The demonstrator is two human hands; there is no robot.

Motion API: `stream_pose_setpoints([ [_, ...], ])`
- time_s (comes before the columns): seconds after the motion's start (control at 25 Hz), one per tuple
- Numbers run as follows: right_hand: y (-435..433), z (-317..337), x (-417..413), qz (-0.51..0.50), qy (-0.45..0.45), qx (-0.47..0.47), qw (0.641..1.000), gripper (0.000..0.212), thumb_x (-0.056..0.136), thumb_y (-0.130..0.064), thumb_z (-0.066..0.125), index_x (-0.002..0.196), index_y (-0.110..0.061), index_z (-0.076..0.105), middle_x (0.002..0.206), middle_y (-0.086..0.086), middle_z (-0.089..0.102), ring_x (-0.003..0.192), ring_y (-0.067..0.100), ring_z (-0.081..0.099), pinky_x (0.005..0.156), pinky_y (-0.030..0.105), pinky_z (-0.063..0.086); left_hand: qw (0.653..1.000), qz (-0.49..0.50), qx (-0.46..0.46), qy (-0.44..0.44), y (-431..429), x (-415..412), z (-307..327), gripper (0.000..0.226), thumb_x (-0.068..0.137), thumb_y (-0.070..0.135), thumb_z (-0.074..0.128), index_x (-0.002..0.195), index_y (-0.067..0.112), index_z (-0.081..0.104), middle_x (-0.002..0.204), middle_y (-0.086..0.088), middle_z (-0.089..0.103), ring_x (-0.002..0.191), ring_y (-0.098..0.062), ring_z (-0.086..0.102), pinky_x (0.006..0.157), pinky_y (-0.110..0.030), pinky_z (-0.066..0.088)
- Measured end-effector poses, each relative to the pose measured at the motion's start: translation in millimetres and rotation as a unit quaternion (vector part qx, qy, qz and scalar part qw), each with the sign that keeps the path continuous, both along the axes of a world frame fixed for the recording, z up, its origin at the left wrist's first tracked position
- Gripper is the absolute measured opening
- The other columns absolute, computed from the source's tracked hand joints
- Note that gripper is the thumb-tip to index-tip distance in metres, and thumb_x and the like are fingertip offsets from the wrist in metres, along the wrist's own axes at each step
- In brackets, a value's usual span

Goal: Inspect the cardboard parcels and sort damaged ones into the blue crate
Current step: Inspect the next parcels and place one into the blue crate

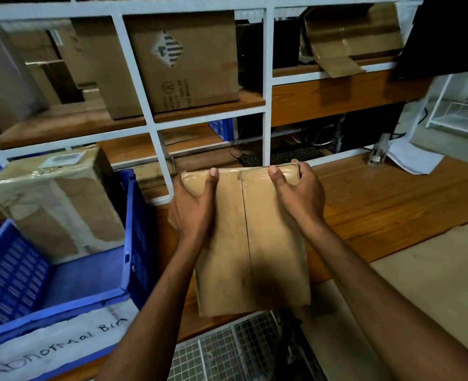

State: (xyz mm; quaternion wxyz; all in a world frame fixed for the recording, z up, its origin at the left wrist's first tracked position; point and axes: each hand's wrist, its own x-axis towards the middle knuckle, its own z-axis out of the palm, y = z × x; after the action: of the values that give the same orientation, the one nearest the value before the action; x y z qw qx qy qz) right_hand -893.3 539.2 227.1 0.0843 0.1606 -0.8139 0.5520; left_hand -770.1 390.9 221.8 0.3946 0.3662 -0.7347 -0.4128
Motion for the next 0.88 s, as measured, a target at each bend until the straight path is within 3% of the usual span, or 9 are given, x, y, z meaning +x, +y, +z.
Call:
stream_pose_setpoints([
  [0.12,-8,-9,4,0.016,0.001,0.042,0.999,0.104,0.075,-0.067,0.078,0.153,-0.019,0.028,0.145,0.005,0.047,0.125,0.023,0.051,0.086,0.032,0.046,0.998,-0.029,-0.055,-0.022,-2,-8,-11,0.113,0.068,0.085,0.070,0.152,0.025,0.026,0.150,-0.004,0.042,0.132,-0.027,0.048,0.096,-0.034,0.031],
  [0.32,-16,-14,-2,-0.012,0.012,0.053,0.998,0.107,0.072,-0.074,0.077,0.151,-0.019,0.031,0.140,0.005,0.055,0.122,0.025,0.057,0.089,0.037,0.052,0.997,-0.026,-0.065,-0.025,-11,-16,-20,0.118,0.067,0.087,0.070,0.154,0.027,0.018,0.152,-0.006,0.040,0.134,-0.030,0.049,0.098,-0.036,0.032],
  [0.44,-7,-18,-5,0.025,0.006,0.013,1.000,0.067,0.091,-0.051,0.071,0.144,-0.019,0.046,0.122,-0.004,0.062,0.115,0.020,0.061,0.088,0.032,0.048,0.997,-0.053,-0.062,-0.006,-15,-10,-27,0.090,0.089,0.072,0.063,0.157,0.035,0.016,0.153,-0.004,0.046,0.130,-0.026,0.054,0.101,-0.038,0.036],
  [0.56,-4,-21,-14,0.013,0.006,-0.039,0.999,0.038,0.096,-0.040,0.068,0.128,-0.020,0.062,0.111,-0.008,0.067,0.103,0.015,0.065,0.087,0.035,0.053,0.997,-0.042,-0.041,0.042,-15,-1,-27,0.049,0.110,0.050,0.039,0.155,0.033,0.031,0.126,0.009,0.056,0.102,0.002,0.057,0.096,-0.034,0.042],
  [0.64,-1,-24,-19,0.042,-0.022,-0.056,0.997,0.026,0.102,-0.038,0.059,0.121,-0.022,0.065,0.110,-0.005,0.069,0.101,0.014,0.065,0.088,0.038,0.054,0.997,-0.050,-0.036,0.045,-18,2,-24,0.044,0.113,0.045,0.028,0.154,0.031,0.035,0.114,0.013,0.052,0.090,0.013,0.047,0.089,-0.027,0.041],
  [0.72,2,-27,-19,0.042,-0.025,-0.072,0.996,0.020,0.107,-0.033,0.050,0.109,-0.022,0.067,0.101,-0.003,0.069,0.094,0.016,0.063,0.082,0.036,0.051,0.997,-0.051,-0.040,0.043,-22,1,-23,0.044,0.113,0.043,0.027,0.155,0.032,0.036,0.116,0.015,0.051,0.086,0.018,0.047,0.079,-0.011,0.037],
  [0.8,3,-31,-16,0.024,-0.003,-0.079,0.997,0.022,0.108,-0.030,0.049,0.100,-0.021,0.066,0.089,-0.006,0.066,0.086,0.013,0.061,0.077,0.035,0.048,0.998,-0.031,-0.027,0.050,-24,0,-26,0.043,0.113,0.041,0.030,0.154,0.032,0.041,0.121,0.015,0.053,0.090,0.020,0.046,0.078,-0.003,0.030],
  [0.88,3,-34,-12,0.042,-0.018,-0.089,0.995,0.021,0.109,-0.033,0.047,0.103,-0.024,0.065,0.088,-0.011,0.064,0.085,0.006,0.059,0.077,0.032,0.048,0.997,-0.042,-0.006,0.067,-24,0,-29,0.043,0.113,0.043,0.033,0.153,0.032,0.043,0.138,0.008,0.056,0.112,0.007,0.048,0.096,-0.018,0.034],
])
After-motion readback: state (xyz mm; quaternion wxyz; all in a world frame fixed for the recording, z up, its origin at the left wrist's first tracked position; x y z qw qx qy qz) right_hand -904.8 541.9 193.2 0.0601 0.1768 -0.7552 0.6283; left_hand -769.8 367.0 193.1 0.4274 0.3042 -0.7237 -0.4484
